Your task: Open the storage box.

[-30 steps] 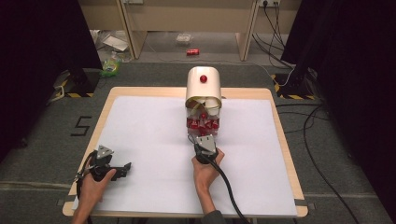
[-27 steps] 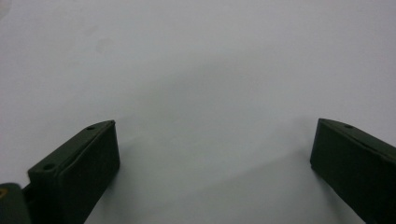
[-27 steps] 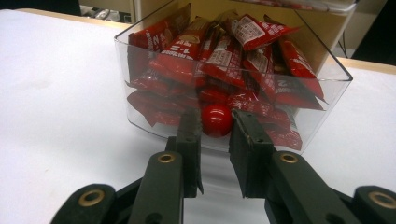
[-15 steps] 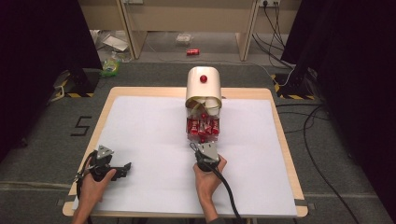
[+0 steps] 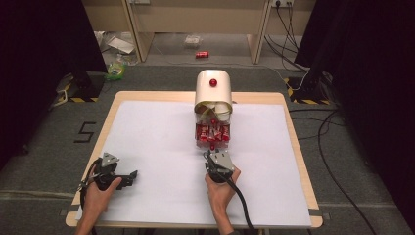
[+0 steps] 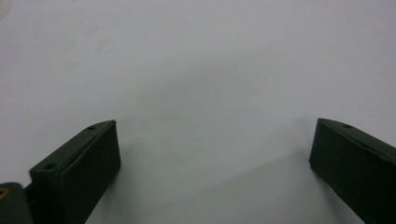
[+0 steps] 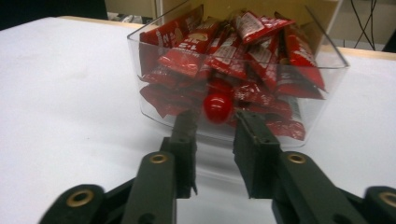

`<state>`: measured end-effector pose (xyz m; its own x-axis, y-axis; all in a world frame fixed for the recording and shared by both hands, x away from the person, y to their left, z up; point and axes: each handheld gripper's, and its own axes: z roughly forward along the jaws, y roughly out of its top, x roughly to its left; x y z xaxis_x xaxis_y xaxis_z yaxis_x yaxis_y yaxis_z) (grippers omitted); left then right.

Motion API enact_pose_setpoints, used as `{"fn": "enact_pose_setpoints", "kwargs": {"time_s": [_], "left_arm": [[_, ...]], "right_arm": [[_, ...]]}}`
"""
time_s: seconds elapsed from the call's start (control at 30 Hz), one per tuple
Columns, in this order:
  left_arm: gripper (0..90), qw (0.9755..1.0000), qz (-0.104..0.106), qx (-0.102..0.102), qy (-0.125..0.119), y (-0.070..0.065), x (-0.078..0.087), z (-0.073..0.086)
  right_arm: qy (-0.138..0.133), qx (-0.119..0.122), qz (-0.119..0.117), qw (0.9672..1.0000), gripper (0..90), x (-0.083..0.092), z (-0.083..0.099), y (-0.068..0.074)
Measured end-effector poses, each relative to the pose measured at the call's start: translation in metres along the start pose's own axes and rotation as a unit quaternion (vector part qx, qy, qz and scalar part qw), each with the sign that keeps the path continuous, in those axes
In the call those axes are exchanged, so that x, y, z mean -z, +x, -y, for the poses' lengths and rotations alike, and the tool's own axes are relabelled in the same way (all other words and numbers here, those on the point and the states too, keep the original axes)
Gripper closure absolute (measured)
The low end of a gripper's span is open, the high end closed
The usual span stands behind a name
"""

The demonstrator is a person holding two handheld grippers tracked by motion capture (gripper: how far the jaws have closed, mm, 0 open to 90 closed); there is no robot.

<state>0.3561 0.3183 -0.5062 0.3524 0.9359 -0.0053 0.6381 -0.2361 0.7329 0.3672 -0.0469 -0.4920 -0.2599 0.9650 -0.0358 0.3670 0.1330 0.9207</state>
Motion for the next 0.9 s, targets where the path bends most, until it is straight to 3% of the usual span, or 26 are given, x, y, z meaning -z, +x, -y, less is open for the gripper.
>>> {"fn": "enact_pose_setpoints", "kwargs": {"time_s": [0.07,0.1,0.27,0.5,0.53,0.57,0.6,0.73,0.9], "left_arm": [[1.2,1.0,0.0,0.0,0.0,0.0,0.0,0.0],[1.2,1.0,0.0,-0.001,0.0,0.0,0.0,0.0],[1.2,1.0,0.0,0.0,0.0,0.0,0.0,0.0],[1.2,1.0,0.0,0.0,0.0,0.0,0.0,0.0],[1.2,1.0,0.0,0.0,0.0,0.0,0.0,0.0],[1.2,1.0,0.0,0.0,0.0,0.0,0.0,0.0],[1.2,1.0,0.0,0.0,0.0,0.0,0.0,0.0],[1.2,1.0,0.0,0.001,0.0,0.0,0.0,0.0],[1.2,1.0,0.0,0.001,0.0,0.0,0.0,0.0]], "right_arm": [[-0.007,-0.004,-0.006,0.9999,66.3,0.001,0.0,-0.002],[-0.016,-0.007,-0.021,0.9996,64.7,0.002,-0.001,-0.004],[-0.015,0.018,-0.046,0.9987,61.4,0.009,-0.014,-0.018],[-0.012,0.038,-0.069,0.9968,56.3,0.014,-0.026,-0.026],[-0.007,0.051,-0.086,0.995,55.1,0.014,-0.032,-0.027],[-0.007,0.051,-0.086,0.995,55.1,0.014,-0.032,-0.027],[-0.011,0.067,-0.087,0.9938,54.9,0.016,-0.037,-0.027],[-0.01,0.077,-0.115,0.9903,54.1,0.016,-0.05,-0.028],[0.003,0.095,-0.127,0.9873,52.9,0.01,-0.057,-0.029]]}}
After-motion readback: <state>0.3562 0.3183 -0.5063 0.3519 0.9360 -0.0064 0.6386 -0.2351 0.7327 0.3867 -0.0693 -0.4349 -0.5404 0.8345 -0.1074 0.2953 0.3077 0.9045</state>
